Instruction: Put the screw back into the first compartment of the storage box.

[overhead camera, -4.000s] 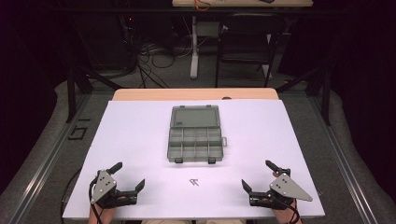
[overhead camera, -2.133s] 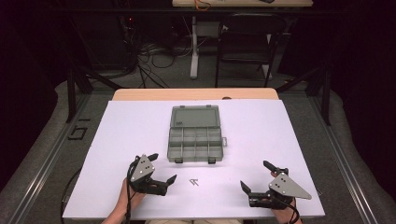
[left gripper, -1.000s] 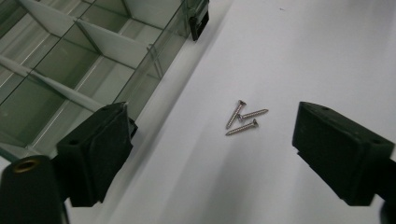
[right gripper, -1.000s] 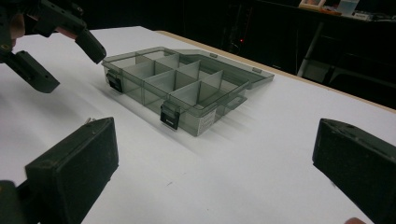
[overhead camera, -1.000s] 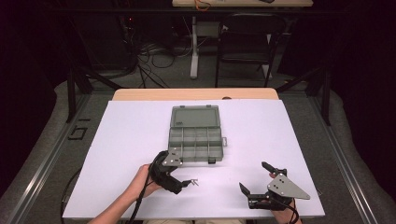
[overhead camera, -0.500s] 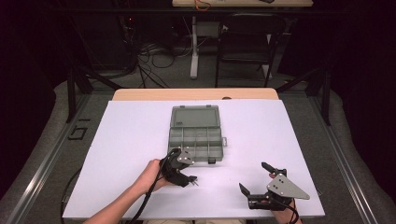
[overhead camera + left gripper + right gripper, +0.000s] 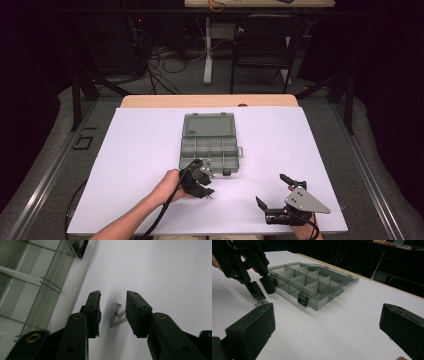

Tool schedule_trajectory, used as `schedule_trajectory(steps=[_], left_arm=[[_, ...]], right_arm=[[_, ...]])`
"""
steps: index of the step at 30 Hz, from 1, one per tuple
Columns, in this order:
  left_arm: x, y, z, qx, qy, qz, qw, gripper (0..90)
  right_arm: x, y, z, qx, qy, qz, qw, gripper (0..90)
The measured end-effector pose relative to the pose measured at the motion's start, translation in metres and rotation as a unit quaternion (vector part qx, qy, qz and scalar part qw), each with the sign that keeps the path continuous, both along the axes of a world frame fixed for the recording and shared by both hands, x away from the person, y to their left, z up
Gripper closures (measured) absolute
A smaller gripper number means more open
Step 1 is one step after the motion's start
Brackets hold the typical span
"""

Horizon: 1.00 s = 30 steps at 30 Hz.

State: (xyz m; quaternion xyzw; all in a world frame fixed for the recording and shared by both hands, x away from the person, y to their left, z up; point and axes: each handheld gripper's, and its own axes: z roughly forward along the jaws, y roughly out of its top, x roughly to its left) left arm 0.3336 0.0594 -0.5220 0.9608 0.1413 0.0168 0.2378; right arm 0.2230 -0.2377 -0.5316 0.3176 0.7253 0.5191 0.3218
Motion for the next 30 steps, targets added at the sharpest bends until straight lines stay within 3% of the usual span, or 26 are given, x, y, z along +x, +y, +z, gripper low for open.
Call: schedule_trajectory(steps=[3, 8, 12, 30], left_arm=[[0.002, -0.004, -0.004, 0.012, 0.01, -0.009, 0.9998, 68.2], [0.004, -0.007, -0.009, 0.012, 0.022, -0.008, 0.9997, 74.8], [0.004, -0.008, -0.012, 0.022, 0.016, -0.008, 0.9996, 83.3], [0.001, -0.008, -0.004, 0.019, 0.005, -0.016, 0.9997, 87.7]], right_arm=[[0.0, 0.0, 0.0, -0.004, 0.002, -0.004, 1.0, 0.0], [0.0, 0.0, 0.0, -0.004, 0.004, -0.002, 1.0, 0.0], [0.0, 0.001, 0.0, -0.003, 0.003, -0.001, 1.0, 0.0], [0.0, 0.001, -0.001, -0.006, 0.003, 0.0, 1.0, 0.0]])
